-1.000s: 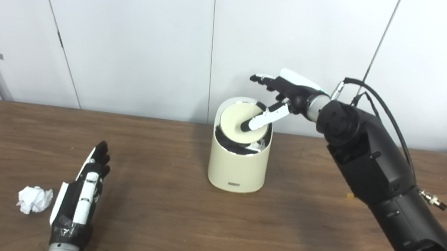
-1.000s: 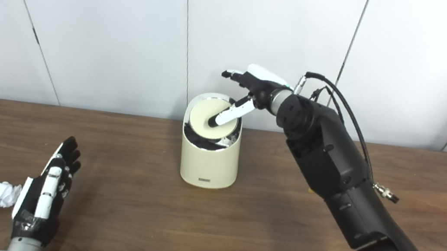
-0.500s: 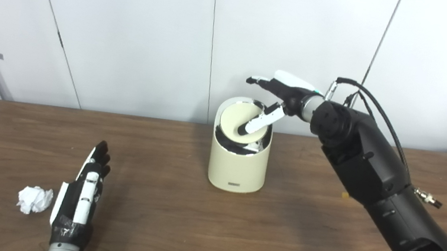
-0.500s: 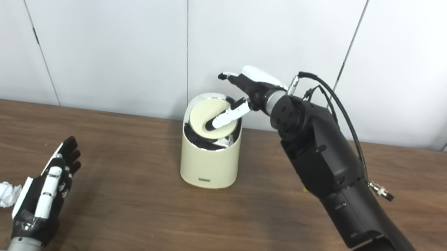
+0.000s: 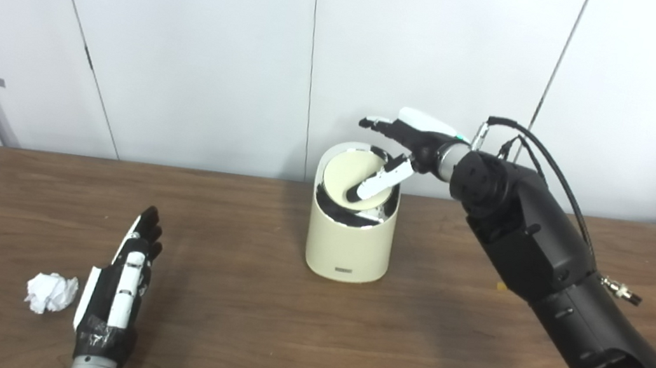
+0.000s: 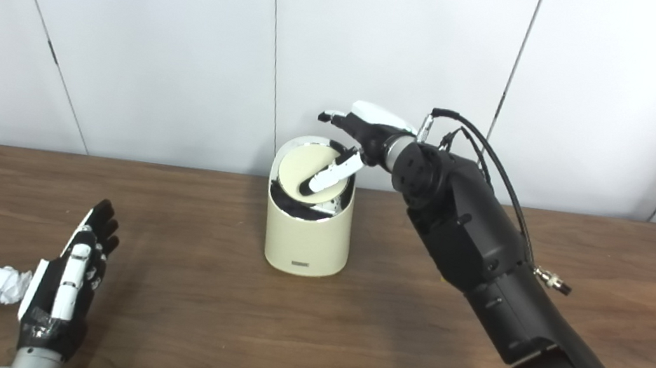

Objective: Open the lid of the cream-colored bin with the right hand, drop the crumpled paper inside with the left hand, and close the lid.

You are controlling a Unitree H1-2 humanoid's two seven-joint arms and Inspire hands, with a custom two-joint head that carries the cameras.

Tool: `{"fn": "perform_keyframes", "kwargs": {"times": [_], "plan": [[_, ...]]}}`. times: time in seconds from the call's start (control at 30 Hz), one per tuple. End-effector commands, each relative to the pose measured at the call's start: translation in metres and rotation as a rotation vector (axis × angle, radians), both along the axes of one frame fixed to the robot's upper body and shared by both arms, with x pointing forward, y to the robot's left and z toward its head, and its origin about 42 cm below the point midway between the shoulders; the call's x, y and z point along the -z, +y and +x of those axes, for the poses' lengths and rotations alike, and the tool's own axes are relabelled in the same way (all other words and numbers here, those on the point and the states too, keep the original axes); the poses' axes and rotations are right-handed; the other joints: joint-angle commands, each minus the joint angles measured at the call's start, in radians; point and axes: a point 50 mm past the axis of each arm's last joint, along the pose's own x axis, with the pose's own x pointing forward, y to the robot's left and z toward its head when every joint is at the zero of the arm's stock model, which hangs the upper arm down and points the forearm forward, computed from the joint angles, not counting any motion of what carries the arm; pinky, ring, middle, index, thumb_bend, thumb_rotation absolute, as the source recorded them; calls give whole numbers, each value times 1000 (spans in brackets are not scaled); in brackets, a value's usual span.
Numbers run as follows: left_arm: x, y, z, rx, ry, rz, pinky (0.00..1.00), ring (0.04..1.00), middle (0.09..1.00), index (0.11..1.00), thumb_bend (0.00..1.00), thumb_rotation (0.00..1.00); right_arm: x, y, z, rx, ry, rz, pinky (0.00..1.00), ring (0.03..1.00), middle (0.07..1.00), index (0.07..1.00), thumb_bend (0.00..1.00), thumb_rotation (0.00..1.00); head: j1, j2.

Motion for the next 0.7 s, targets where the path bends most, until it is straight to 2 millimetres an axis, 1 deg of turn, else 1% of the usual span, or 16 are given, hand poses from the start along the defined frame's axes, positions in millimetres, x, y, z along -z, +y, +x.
{"fn": "perform_keyframes", "kwargs": {"times": [0.0, 0.33, 0.43, 0.53, 0.67], "plan": [[36, -15, -14, -5, 109, -50, 1000, 1000, 999, 986, 304, 897, -32, 7, 1, -29, -109, 2, 983, 941, 949, 939, 899, 421, -1, 0], [35, -15, -14, -14, 111, -54, 1000, 1000, 999, 985, 308, 876, -30, 6, 2, -26, -112, -9, 991, 945, 954, 942, 890, 420, 0, 3], [35, -15, -15, -10, 108, -59, 1000, 1000, 1000, 986, 324, 882, -29, 5, 3, -25, -113, -9, 996, 943, 954, 941, 886, 415, 0, 3], [35, -15, -15, -9, 108, -62, 1000, 1000, 998, 986, 304, 886, -27, 5, 3, -26, -112, -21, 994, 946, 955, 942, 880, 420, 0, 5], [35, -15, -16, -15, 105, -63, 1000, 1000, 999, 990, 309, 888, -25, 3, 4, -23, -110, -38, 981, 946, 956, 942, 877, 424, 0, 6]]}}
